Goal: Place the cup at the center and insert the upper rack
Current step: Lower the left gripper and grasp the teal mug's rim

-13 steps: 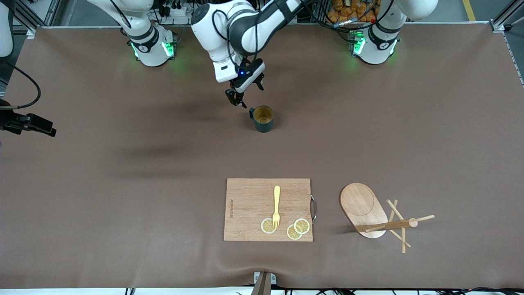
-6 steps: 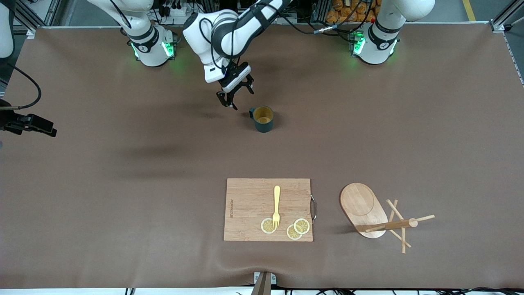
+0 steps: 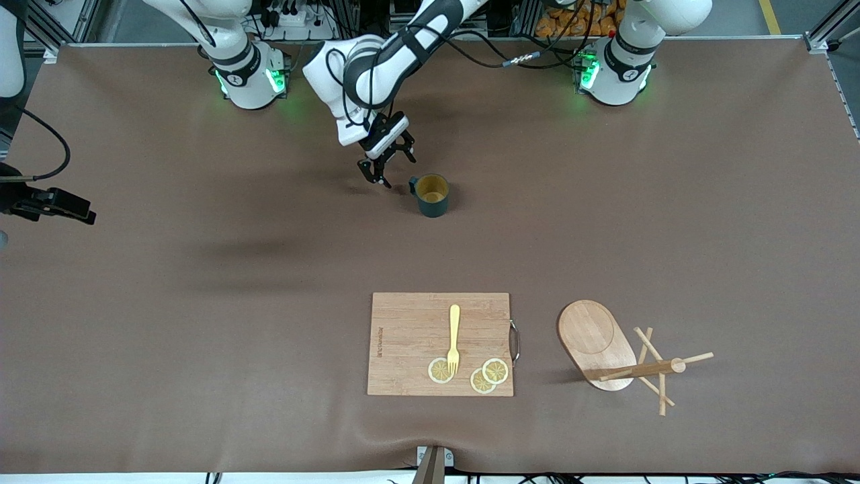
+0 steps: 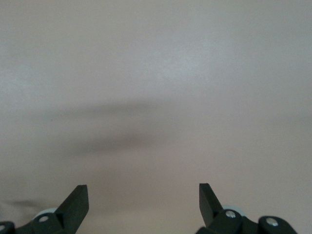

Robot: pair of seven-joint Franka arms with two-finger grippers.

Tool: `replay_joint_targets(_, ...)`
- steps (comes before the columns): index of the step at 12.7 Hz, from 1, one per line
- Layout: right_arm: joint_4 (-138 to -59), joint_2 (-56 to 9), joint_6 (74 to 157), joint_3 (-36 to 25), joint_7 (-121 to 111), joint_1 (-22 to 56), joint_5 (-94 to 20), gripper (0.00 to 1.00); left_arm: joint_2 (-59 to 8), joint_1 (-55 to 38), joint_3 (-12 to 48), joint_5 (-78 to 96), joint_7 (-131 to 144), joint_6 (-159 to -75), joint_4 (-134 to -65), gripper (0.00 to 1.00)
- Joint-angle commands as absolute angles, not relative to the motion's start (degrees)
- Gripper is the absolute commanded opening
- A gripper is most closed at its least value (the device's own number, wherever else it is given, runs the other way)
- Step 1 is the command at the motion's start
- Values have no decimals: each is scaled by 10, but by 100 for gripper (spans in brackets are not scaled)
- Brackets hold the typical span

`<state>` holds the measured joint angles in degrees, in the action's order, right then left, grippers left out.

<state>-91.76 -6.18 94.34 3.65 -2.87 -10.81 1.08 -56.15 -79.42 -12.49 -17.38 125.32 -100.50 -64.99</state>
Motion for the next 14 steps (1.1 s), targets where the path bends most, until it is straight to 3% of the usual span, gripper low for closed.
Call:
replay_joint_targets(1, -921, -57, 931, 47, -33, -121, -12, 100, -579, -800, -150, -190, 1261, -999, -630, 100)
replay_joint_targets(10, -921, -54, 907, 47, -30, -119, -18, 100, -597, -800, -146, -200, 1288, -992, -630, 99)
replay_joint_targets(14, -920, -54, 907, 48, -31, -119, -18, 100, -598, -799, -143, -200, 1288, -992, -632, 62)
